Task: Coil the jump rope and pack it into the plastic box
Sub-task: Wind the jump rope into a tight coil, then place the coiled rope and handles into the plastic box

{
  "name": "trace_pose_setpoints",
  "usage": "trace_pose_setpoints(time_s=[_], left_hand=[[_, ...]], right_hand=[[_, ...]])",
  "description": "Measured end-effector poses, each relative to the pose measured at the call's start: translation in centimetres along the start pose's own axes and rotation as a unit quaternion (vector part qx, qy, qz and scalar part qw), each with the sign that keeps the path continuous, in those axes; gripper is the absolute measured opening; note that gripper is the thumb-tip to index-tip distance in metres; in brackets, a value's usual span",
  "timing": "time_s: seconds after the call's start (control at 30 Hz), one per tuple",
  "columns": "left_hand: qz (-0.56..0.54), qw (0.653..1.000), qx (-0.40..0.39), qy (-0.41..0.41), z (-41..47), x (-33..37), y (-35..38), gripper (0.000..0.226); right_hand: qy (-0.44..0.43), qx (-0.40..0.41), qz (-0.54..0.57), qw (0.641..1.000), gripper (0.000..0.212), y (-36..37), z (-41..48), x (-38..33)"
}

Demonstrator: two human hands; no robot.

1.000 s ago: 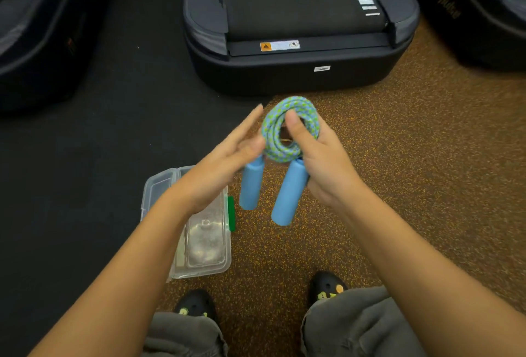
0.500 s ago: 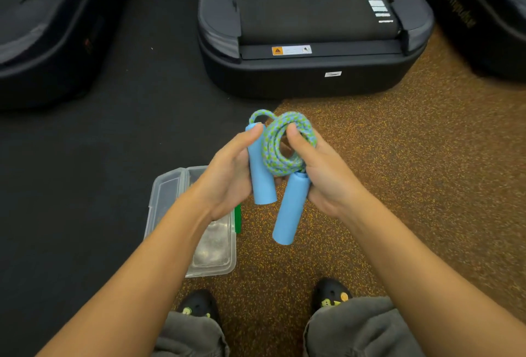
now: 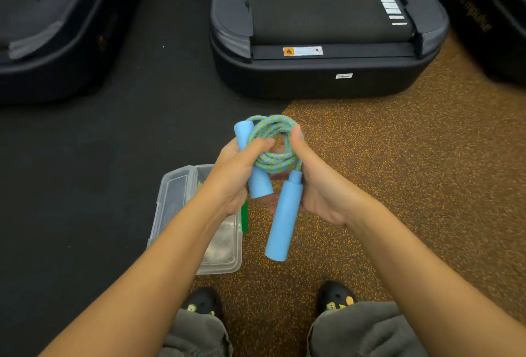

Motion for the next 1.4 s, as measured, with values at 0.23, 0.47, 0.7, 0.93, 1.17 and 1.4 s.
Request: trace_pose_setpoints(time_s=[0.23,0.47,0.7,0.93,1.17,1.4], left_hand=[[-0.022,0.997,0.069,0.028,1.0,2.0,-2.7,0.006],[0.016,1.000,-0.003,0.027,0.0,0.5,-0.8,0.012],[0.076,0.996,0.020,0.042,-0.3,-0.6,-0.9,0.012],[0.180,0.984,0.017,0.004,0.1,-1.7,-4.3,0.019],[0.290,0.953,0.087,-0.028,2.9,-4.2,-11.9,0.047],[0.296,0.935,0.171,-0.089,4.4,-12.6,-18.2,0.034]], right_hand=[[0.005,0.013,-0.033,0.999,0.045,-1.3,-0.1,-0.2],[-0.102,0.180,0.130,0.970,0.018,-2.7,1.3,-1.1],[-0.101,0.160,0.192,0.963,0.051,-1.4,1.9,-0.2],[-0.140,0.145,0.051,0.978,0.051,2.2,3.5,1.0],[-0.070,0.148,0.107,0.981,0.044,4.9,7.8,5.8],[0.002,0.150,-0.017,0.988,0.040,6.3,12.4,13.8]])
Point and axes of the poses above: each hand's wrist, its own z-axis towards the middle knuckle, its own y-axis out of the palm, x = y × z, the point moved 7 cm from there along z, towards the middle knuckle, and after that the axes turned 11 degrees about x, right-handed, at the moved point
